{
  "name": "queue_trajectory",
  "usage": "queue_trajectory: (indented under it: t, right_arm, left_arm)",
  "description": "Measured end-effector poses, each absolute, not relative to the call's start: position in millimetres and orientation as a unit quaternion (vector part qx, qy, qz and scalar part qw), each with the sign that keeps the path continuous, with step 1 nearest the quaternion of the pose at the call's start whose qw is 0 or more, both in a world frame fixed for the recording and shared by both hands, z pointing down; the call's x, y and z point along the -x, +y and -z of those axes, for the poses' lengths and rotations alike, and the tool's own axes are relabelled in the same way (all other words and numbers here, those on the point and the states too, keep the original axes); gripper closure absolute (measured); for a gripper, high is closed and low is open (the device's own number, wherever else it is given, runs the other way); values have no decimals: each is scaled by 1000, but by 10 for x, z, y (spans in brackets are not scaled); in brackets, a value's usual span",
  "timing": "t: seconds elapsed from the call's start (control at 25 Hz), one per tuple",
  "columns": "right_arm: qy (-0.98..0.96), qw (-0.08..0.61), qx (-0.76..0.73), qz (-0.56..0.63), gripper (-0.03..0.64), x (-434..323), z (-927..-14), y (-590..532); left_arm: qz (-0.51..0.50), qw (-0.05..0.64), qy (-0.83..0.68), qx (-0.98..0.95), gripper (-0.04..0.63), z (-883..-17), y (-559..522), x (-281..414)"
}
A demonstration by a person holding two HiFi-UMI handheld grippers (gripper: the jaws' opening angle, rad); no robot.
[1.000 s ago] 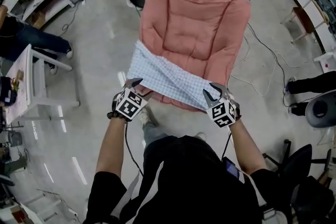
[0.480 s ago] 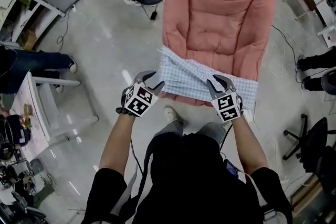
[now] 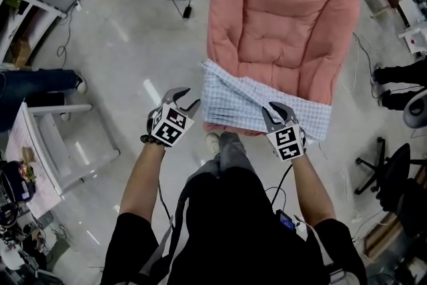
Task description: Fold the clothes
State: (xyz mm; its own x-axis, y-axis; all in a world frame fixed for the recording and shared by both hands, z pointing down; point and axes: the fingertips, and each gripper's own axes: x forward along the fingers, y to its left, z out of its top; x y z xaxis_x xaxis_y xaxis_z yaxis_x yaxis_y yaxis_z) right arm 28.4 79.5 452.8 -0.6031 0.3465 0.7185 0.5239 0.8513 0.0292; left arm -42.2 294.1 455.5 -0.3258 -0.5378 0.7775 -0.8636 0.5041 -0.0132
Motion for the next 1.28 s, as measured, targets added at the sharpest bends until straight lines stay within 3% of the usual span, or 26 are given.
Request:
queue_trajectory:
  t: [0.2, 0.64, 1.28]
  right_arm:
    - [-868, 405, 261, 118, 526, -26, -4852, 902]
    - [-852, 410, 302, 120, 525, 513, -5264, 1250]
    - [-876, 424, 203, 104, 523, 804, -5828, 1464]
  left_arm:
    - [-219, 376, -781, -448, 407, -4716, 3013, 755]
    - [-228, 395, -754, -472, 407, -5682, 3111, 1525]
    - [-218, 410, -674, -574, 396, -7274, 3060, 2009]
